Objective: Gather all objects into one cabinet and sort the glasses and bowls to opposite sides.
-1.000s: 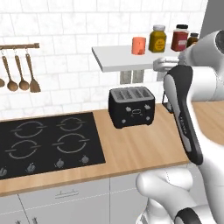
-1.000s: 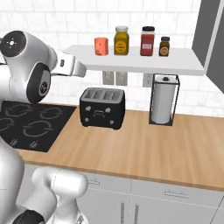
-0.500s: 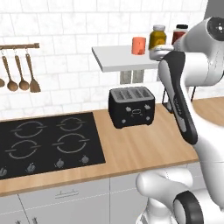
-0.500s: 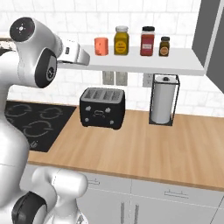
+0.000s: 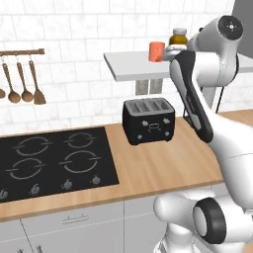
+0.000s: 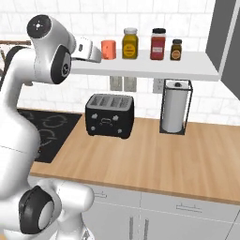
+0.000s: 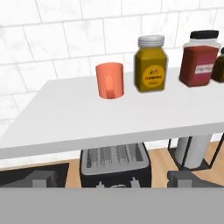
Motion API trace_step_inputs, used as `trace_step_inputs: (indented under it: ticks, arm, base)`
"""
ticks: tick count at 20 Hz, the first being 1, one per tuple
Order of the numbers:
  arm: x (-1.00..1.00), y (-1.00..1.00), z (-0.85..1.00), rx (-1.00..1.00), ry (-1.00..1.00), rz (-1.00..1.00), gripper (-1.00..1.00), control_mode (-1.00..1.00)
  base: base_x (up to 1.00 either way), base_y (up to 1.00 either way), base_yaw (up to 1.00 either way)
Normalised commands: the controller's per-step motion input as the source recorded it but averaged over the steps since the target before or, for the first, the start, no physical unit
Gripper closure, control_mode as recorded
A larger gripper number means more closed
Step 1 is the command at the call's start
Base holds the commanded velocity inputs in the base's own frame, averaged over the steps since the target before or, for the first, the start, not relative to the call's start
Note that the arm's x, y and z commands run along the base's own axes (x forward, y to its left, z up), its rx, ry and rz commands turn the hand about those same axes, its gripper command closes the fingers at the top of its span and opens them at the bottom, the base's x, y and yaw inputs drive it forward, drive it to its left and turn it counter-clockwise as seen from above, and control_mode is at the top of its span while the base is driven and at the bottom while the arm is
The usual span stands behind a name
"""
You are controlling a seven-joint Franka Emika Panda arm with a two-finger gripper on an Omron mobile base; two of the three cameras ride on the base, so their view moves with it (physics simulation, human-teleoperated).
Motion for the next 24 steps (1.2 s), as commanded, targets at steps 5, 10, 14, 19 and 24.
trace_step_inputs:
  ticks: [5, 10, 14, 19, 24]
  arm:
    - [0.68, 0.0, -0.1, 0.0, -0.02, 0.0, -1.0, -1.0]
    - [0.54, 0.0, -0.33, 0.0, -0.04, 0.0, -1.0, -1.0]
    - [0.35, 0.0, -0.12, 0.0, -0.02, 0.0, -1.0, -1.0]
    - [0.28, 0.0, 0.0, 0.0, 0.0, 0.0, -1.0, -1.0]
    - [0.22, -0.01, 0.01, 0.0, 0.0, 0.0, -1.0, -1.0]
  base:
    - [0.0, 0.0, 0.0]
    - [0.0, 0.0, 0.0]
    - [0.0, 0.0, 0.0]
    - [0.0, 0.0, 0.0]
    - [0.0, 0.0, 0.0]
